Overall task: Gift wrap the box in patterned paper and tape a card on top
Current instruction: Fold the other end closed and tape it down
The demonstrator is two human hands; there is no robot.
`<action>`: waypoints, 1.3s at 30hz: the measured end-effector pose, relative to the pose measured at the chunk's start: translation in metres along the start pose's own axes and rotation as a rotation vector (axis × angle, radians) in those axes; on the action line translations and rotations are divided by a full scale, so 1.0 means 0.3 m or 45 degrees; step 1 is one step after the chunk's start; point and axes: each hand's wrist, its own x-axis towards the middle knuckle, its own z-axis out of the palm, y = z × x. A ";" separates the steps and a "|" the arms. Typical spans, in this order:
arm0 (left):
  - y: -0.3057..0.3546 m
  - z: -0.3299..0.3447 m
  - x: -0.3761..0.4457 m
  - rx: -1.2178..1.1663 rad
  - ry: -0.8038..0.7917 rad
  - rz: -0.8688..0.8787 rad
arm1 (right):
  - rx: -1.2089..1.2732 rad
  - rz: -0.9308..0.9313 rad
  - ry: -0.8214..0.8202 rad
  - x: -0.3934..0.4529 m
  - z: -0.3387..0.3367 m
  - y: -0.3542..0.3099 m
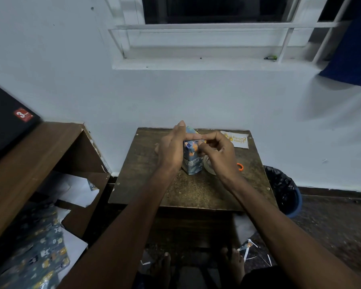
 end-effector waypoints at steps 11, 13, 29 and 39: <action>-0.003 -0.008 -0.019 0.307 0.091 0.283 | 0.123 0.110 0.022 0.002 -0.002 -0.018; -0.008 -0.004 -0.016 0.295 0.106 0.269 | 0.117 0.098 0.026 0.006 -0.004 -0.023; 0.022 -0.003 0.015 0.371 0.405 0.135 | -0.013 0.018 -0.111 -0.011 -0.026 -0.028; 0.050 -0.041 0.020 0.812 0.426 0.449 | -0.203 -0.069 -0.188 0.011 -0.040 -0.014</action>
